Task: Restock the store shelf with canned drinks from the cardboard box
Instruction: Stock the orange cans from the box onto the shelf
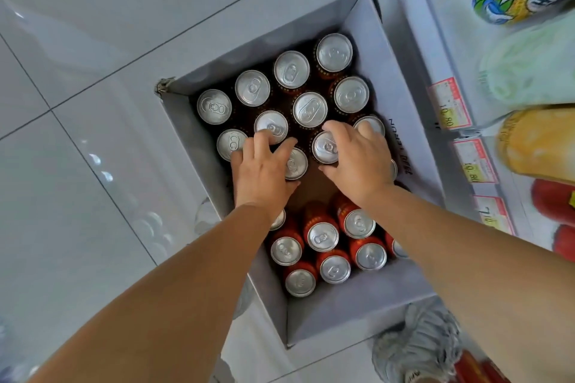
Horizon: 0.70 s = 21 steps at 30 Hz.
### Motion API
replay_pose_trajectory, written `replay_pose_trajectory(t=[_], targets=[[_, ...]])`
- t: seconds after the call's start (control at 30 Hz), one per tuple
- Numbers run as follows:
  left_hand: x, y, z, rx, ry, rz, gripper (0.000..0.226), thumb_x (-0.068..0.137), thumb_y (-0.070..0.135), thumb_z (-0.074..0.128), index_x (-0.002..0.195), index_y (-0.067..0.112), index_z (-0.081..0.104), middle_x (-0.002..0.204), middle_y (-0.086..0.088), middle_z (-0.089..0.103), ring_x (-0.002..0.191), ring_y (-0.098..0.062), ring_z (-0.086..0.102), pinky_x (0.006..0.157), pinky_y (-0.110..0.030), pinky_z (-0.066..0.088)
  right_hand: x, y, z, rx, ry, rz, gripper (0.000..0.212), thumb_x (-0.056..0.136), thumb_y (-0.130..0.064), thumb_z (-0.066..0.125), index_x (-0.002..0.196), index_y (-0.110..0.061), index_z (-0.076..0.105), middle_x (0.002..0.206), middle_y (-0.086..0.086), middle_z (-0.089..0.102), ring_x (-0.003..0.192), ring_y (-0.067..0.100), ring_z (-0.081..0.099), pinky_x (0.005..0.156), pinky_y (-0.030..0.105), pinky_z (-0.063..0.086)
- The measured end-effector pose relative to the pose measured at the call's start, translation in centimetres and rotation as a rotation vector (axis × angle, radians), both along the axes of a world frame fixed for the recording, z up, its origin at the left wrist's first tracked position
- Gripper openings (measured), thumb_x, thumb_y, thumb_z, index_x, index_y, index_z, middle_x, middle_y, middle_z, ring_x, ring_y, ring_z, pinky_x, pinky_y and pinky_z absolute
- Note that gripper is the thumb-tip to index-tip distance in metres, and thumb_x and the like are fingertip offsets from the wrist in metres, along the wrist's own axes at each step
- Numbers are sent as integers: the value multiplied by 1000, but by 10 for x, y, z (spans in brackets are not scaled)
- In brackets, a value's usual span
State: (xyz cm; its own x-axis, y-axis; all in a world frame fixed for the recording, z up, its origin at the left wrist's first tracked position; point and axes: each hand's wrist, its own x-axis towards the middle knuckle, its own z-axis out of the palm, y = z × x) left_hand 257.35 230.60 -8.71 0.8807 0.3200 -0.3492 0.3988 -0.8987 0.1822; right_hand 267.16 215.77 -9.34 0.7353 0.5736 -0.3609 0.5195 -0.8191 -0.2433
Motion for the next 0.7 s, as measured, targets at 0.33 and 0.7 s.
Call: replay_pose_trajectory(t=[0.33,0.7], targets=[[5,9,159,-651,57,215,75,70,25,86,135,25,48,118,12,51,104,0,44,92,-9,30,-1,-16,169,409,277,-449,64,58,-29,86,109,-18,49,107,2,51,94,13,47,79,30,41],[68,6,567,-748,-123,-51,71,64,35,88,122,31,48,106,17,62,93,2,54,80,-7,40,5,-50,586,596,156,-576,65,55,-33,75,112,-30,44,112,-1,44,99,5,48,82,7,35]])
